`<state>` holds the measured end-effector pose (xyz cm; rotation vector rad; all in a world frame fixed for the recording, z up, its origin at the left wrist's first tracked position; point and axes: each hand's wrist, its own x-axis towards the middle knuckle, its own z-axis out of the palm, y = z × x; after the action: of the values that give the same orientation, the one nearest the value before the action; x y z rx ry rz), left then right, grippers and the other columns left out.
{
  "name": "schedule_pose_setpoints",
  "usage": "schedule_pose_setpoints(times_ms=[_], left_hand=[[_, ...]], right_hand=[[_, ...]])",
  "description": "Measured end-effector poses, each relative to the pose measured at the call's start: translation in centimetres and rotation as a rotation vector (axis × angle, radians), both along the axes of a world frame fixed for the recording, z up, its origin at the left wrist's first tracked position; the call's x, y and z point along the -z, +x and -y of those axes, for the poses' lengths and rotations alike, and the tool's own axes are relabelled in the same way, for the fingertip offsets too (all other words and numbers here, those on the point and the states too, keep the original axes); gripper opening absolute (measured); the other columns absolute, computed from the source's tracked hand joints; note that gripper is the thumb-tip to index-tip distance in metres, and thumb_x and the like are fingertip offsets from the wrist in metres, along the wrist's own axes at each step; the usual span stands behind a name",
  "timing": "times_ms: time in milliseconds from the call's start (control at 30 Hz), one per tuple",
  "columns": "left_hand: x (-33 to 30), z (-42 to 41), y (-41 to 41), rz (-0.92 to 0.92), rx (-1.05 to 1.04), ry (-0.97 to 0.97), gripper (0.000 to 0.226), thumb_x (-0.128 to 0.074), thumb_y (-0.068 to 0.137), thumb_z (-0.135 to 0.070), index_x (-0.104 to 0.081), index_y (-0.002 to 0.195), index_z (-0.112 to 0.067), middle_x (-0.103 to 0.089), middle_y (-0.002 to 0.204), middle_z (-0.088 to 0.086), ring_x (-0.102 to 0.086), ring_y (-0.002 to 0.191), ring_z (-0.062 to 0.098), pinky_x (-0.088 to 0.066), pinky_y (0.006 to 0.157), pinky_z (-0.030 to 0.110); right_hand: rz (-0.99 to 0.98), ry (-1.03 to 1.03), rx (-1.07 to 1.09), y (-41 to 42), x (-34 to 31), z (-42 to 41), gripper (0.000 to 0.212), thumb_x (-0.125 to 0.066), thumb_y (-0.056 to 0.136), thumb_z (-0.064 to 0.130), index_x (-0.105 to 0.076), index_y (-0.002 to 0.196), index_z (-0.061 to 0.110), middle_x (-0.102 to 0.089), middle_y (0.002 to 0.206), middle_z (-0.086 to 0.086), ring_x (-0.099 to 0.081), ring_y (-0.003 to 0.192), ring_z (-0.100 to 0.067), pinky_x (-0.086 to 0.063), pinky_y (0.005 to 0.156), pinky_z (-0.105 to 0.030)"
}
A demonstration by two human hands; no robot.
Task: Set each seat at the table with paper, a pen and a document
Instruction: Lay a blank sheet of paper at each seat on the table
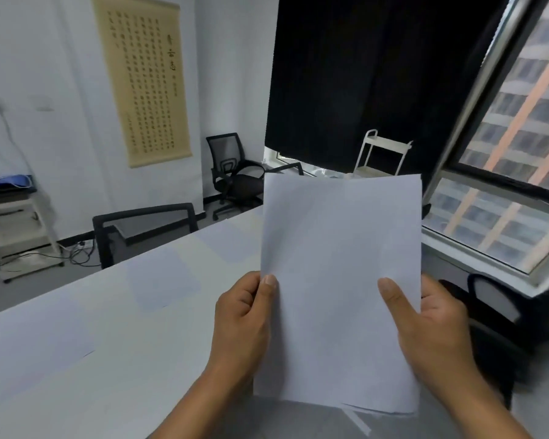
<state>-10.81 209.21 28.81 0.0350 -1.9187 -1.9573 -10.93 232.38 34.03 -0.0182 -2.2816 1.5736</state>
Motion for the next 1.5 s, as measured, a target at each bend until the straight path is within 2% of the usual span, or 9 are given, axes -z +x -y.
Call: schedule_pose_setpoints(times_ms=[400,533,700,867,1000,1167,1300,1433,1500], left_hand=[[3.6,-1.8,-13.4,0.14,-0.336,-0.124,0.05,-0.058,0.113,-0.029,-0.041,0.073,-0.004,-0.037,0.065,-0.005,-0.032,0.061,0.01,-0.026,0.054,0.021],[6.0,-3.0,-16.5,0.229,-0.426,-0.069,0.05,-0.058,0.113,-0.028,-0.042,0.069,-0.009,-0.039,0.065,-0.004,-0.033,0.061,0.012,-0.027,0.054,0.018],[9.6,-3.1,-17.9,0.448,-0.51,0.024,0.05,-0.056,0.113,-0.028,-0.048,0.064,-0.023,-0.048,0.063,-0.01,-0.041,0.06,0.009,-0.034,0.056,0.015],[14.4,-0.8,-17.9,0.65,-0.533,0.118,0.031,-0.057,0.112,-0.03,-0.068,0.1,-0.004,-0.077,0.091,0.004,-0.07,0.076,0.022,-0.057,0.071,0.036],[18.0,1.7,-17.7,0.77,-0.582,0.132,0.04,-0.06,0.099,-0.043,-0.068,0.101,-0.004,-0.078,0.105,0.015,-0.077,0.091,0.029,-0.062,0.09,0.054],[22.3,4.9,-17.7,0.861,-0.606,0.161,0.033,-0.059,0.105,-0.031,-0.061,0.091,-0.002,-0.074,0.09,0.01,-0.065,0.077,0.019,-0.052,0.074,0.037],[24.6,6.8,-17.8,0.914,-0.619,0.202,0.025,-0.062,0.106,-0.03,-0.07,0.099,-0.008,-0.081,0.097,0.007,-0.078,0.088,0.024,-0.063,0.083,0.044],[26.1,7.7,-17.1,0.959,-0.676,0.286,0.013,-0.069,0.104,-0.027,-0.075,0.109,-0.017,-0.084,0.101,-0.001,-0.082,0.09,0.02,-0.067,0.088,0.047],[26.6,7.9,-16.7,0.967,-0.691,0.339,0.013,-0.069,0.106,-0.023,-0.078,0.107,-0.014,-0.085,0.099,0.0,-0.083,0.089,0.022,-0.066,0.088,0.047]], right_hand=[[0.096,0.04,-0.299,-21.8,6.2,-1.0,0.034,-0.071,0.093,0.055,-0.073,0.095,0.022,-0.079,0.087,0.0,-0.075,0.081,-0.028,-0.065,0.076,-0.058],[0.153,0.036,-0.472,-27.9,8.0,-1.2,0.022,-0.07,0.097,0.05,-0.074,0.096,0.028,-0.079,0.09,0.003,-0.073,0.086,-0.031,-0.063,0.078,-0.053],[0.302,0.023,-0.651,-32.5,12.4,1.0,0.011,-0.07,0.101,0.036,-0.076,0.101,0.026,-0.08,0.098,0.02,-0.075,0.09,-0.004,-0.063,0.089,-0.042],[0.43,0.085,-0.748,-34.6,18.6,4.6,0.012,-0.069,0.102,0.035,-0.075,0.101,0.025,-0.079,0.1,0.025,-0.073,0.094,0.002,-0.059,0.095,-0.039],[0.524,0.14,-0.82,-35.5,22.1,8.3,0.014,-0.066,0.104,0.038,-0.075,0.107,0.028,-0.076,0.104,0.03,-0.07,0.098,0.009,-0.056,0.094,-0.03],[0.623,0.217,-0.88,-36.1,25.3,12.1,0.013,-0.062,0.107,0.037,-0.074,0.108,0.032,-0.077,0.103,0.03,-0.072,0.095,0.009,-0.056,0.085,-0.024],[0.674,0.255,-0.892,-36.4,27.9,14.5,0.021,-0.053,0.111,0.036,-0.073,0.103,0.031,-0.078,0.096,0.023,-0.072,0.085,0.004,-0.051,0.073,-0.017],[0.721,0.307,-0.873,-36.7,31.1,16.4,0.02,-0.057,0.109,0.032,-0.072,0.097,0.028,-0.078,0.092,0.018,-0.073,0.083,-0.006,-0.06,0.077,-0.032],[0.744,0.305,-0.866,-36.7,32.5,16.9,0.022,-0.061,0.107,0.03,-0.068,0.086,0.026,-0.073,0.08,0.02,-0.066,0.069,-0.001,-0.052,0.066,-0.023]])
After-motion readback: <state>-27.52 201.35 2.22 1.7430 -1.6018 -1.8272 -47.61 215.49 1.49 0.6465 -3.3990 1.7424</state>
